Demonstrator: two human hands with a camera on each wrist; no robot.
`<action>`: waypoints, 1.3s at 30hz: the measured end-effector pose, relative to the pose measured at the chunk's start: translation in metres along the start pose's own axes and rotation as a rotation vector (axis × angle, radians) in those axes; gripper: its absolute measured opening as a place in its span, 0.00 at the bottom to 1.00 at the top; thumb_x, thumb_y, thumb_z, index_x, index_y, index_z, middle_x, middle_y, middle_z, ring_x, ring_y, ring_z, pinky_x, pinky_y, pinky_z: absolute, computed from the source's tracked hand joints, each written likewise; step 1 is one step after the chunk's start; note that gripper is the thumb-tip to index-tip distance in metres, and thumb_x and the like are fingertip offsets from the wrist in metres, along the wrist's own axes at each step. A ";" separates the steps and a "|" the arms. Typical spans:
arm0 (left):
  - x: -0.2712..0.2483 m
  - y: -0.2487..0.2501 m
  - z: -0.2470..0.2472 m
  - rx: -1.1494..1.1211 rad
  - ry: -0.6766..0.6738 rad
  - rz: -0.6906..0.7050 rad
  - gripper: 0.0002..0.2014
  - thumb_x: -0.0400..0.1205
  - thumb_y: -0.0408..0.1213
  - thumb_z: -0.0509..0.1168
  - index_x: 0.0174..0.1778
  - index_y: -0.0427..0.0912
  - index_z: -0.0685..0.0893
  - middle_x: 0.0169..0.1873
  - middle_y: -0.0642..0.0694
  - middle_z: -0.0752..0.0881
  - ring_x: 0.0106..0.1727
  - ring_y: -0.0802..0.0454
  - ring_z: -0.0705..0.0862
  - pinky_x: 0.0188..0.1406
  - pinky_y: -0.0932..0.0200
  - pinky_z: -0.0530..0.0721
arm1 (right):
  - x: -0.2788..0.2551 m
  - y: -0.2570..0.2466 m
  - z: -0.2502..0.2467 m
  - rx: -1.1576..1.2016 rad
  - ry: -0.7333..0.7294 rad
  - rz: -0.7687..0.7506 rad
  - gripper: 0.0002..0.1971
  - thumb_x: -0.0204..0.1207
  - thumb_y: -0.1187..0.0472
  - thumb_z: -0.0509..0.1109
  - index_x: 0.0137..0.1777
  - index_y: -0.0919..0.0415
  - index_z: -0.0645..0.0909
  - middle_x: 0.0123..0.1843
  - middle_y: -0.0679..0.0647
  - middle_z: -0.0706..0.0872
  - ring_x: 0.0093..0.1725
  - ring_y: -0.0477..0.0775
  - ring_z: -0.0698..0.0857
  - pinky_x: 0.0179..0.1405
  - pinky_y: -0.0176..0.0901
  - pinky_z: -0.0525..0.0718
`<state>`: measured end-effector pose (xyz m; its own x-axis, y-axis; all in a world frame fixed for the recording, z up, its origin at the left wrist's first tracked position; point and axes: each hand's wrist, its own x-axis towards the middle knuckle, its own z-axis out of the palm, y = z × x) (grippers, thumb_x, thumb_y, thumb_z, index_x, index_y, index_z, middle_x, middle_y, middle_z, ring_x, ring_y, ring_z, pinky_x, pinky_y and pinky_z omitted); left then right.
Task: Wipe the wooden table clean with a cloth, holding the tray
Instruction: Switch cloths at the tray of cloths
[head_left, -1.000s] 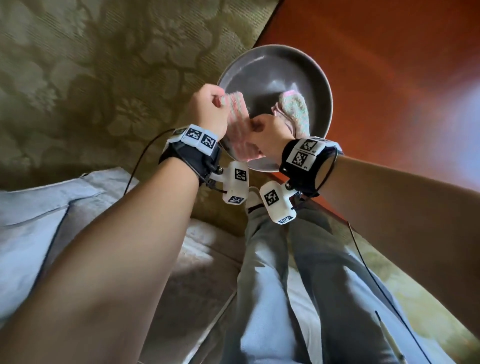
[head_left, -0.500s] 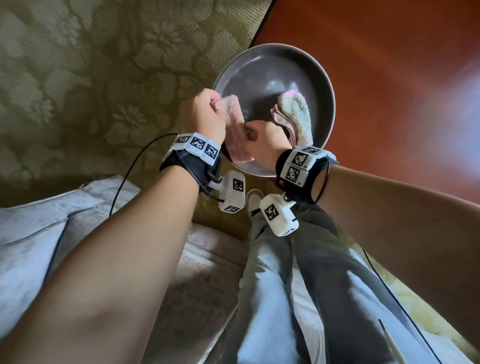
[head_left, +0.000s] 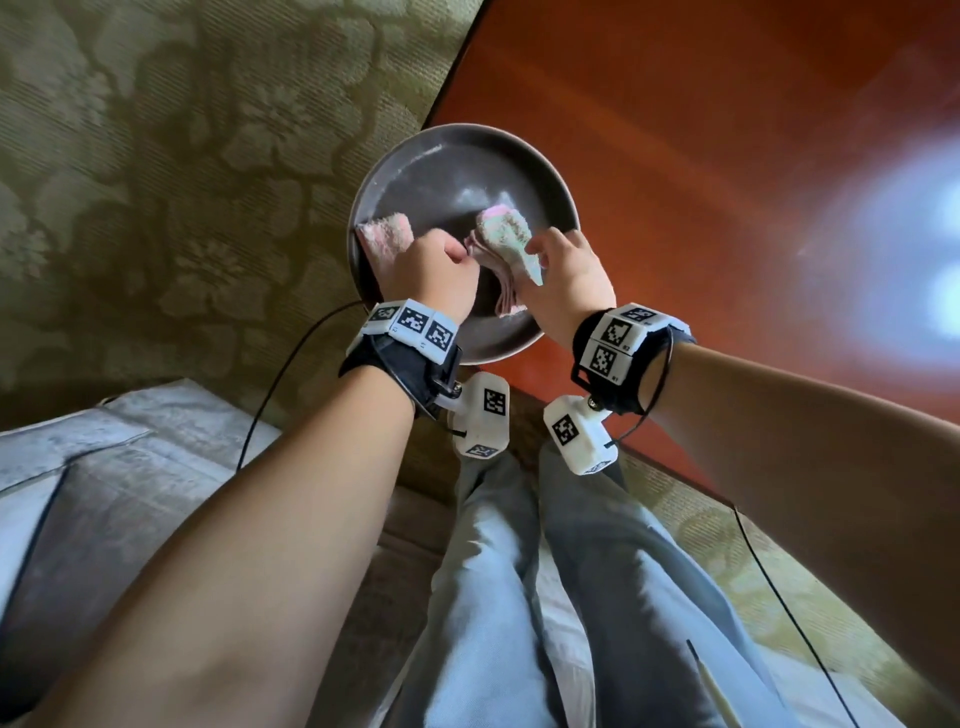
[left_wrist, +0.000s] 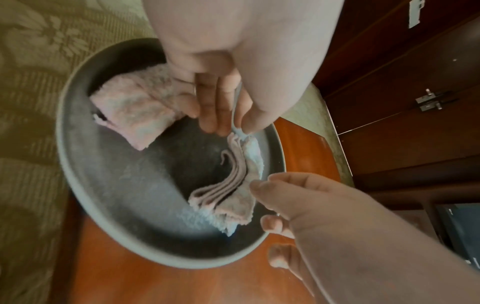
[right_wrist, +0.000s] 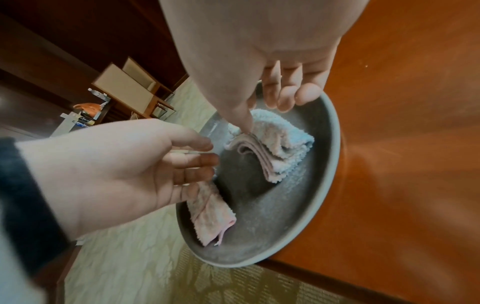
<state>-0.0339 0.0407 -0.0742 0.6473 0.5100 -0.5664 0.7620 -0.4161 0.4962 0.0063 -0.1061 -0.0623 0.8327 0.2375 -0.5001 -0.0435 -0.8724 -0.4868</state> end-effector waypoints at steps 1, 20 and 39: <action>-0.002 -0.001 0.004 0.025 -0.009 -0.005 0.05 0.70 0.50 0.63 0.31 0.57 0.81 0.41 0.49 0.91 0.48 0.39 0.87 0.57 0.39 0.84 | 0.001 0.004 0.002 -0.013 -0.007 0.004 0.18 0.79 0.47 0.68 0.65 0.55 0.78 0.62 0.55 0.78 0.55 0.58 0.81 0.52 0.52 0.83; -0.039 0.014 0.002 -0.619 -0.244 -0.285 0.06 0.77 0.35 0.68 0.46 0.50 0.80 0.48 0.43 0.92 0.53 0.43 0.91 0.49 0.51 0.84 | -0.005 -0.013 -0.033 0.395 -0.028 0.111 0.07 0.72 0.64 0.71 0.47 0.54 0.86 0.38 0.49 0.86 0.41 0.55 0.87 0.43 0.47 0.87; -0.051 0.097 -0.089 -1.083 -0.358 -0.329 0.19 0.72 0.41 0.71 0.56 0.34 0.86 0.53 0.34 0.87 0.55 0.36 0.89 0.59 0.44 0.85 | -0.019 -0.053 -0.147 0.973 -0.166 0.297 0.08 0.78 0.63 0.71 0.55 0.56 0.83 0.51 0.61 0.86 0.51 0.62 0.88 0.58 0.65 0.87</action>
<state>0.0053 0.0416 0.0618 0.5224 0.1620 -0.8372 0.5930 0.6365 0.4931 0.0740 -0.1270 0.0783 0.6318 0.1895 -0.7516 -0.7248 -0.1995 -0.6595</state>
